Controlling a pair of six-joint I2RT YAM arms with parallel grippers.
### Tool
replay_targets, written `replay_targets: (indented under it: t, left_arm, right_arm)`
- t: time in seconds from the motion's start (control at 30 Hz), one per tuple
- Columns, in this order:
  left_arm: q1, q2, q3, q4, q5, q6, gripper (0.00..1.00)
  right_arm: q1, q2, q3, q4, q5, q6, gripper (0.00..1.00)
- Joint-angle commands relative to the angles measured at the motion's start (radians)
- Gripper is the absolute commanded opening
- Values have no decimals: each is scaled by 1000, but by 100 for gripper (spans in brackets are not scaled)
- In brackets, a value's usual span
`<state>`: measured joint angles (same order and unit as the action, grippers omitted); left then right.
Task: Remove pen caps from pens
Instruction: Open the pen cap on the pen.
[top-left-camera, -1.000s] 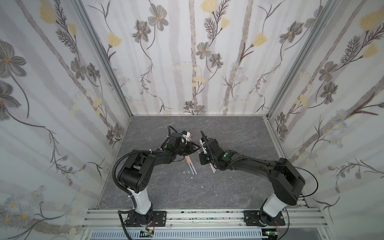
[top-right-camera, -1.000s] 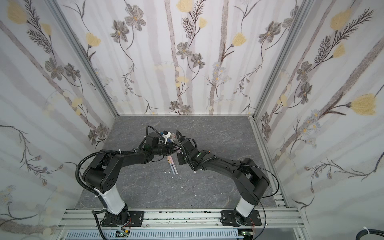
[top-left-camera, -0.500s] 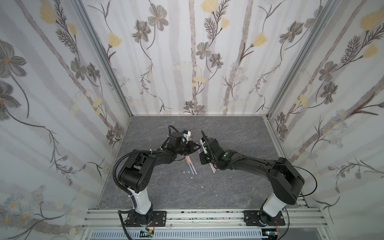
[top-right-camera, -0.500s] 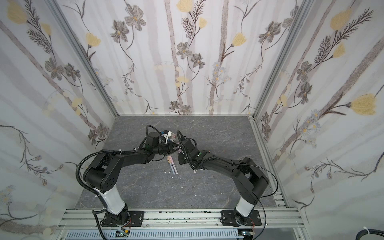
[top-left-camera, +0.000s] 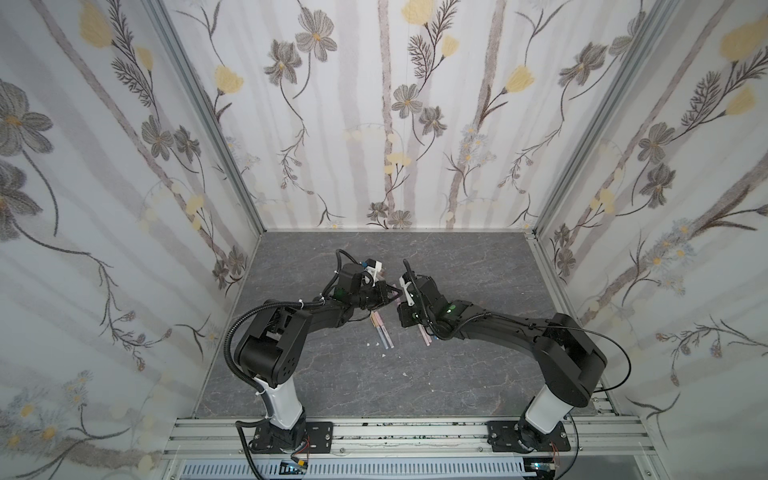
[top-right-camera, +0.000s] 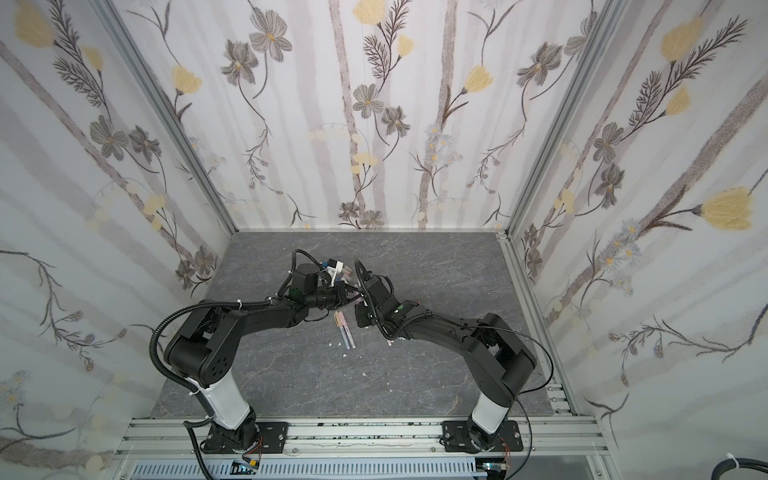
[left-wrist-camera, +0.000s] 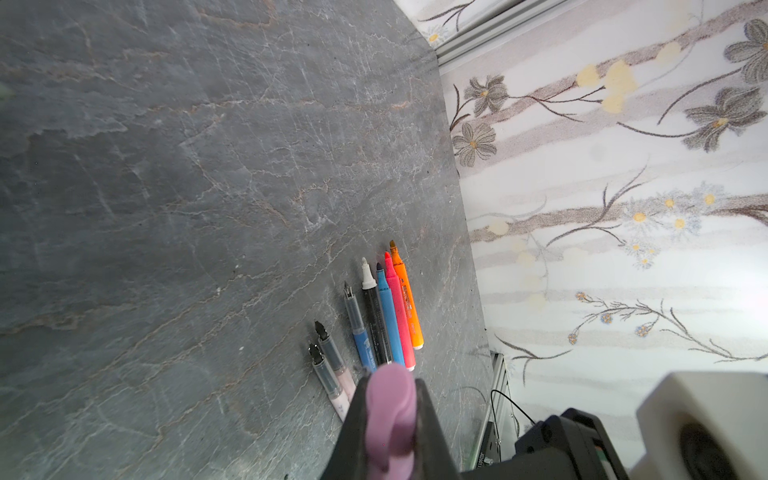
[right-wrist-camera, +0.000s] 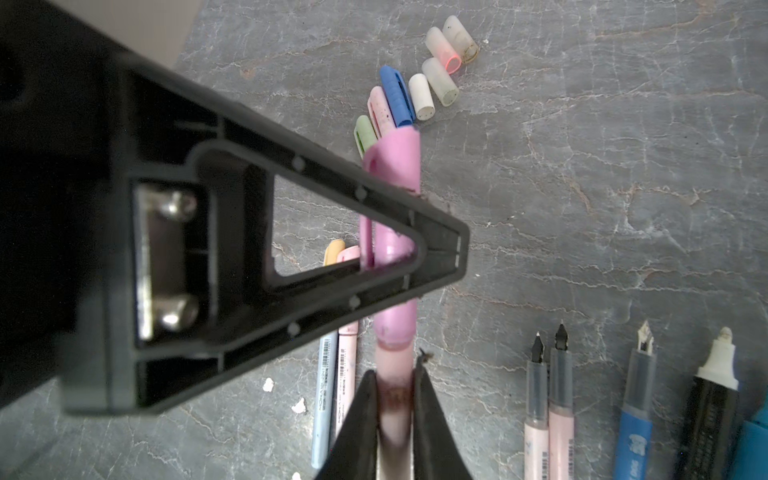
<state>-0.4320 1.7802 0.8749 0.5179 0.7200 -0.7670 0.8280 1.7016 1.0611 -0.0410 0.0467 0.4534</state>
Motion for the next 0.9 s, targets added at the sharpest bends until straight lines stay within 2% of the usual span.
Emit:
replay_targets:
  t: [0.0, 0.2, 0.47, 0.87]
  left_arm:
    - [-2, 1, 1, 25, 12, -5, 0]
    - [-1, 7, 14, 0, 2, 15, 0]
    - [25, 19, 113, -124, -48, 77, 0]
    - [93, 62, 234, -196, -57, 116, 0]
  right_arm:
    - [-1, 13, 15, 35, -19, -8, 11]
    - [0, 9, 11, 32, -28, -10, 0]
    - [0, -51, -62, 42, -34, -9, 0]
    - [38, -75, -135, 53, -47, 20, 0]
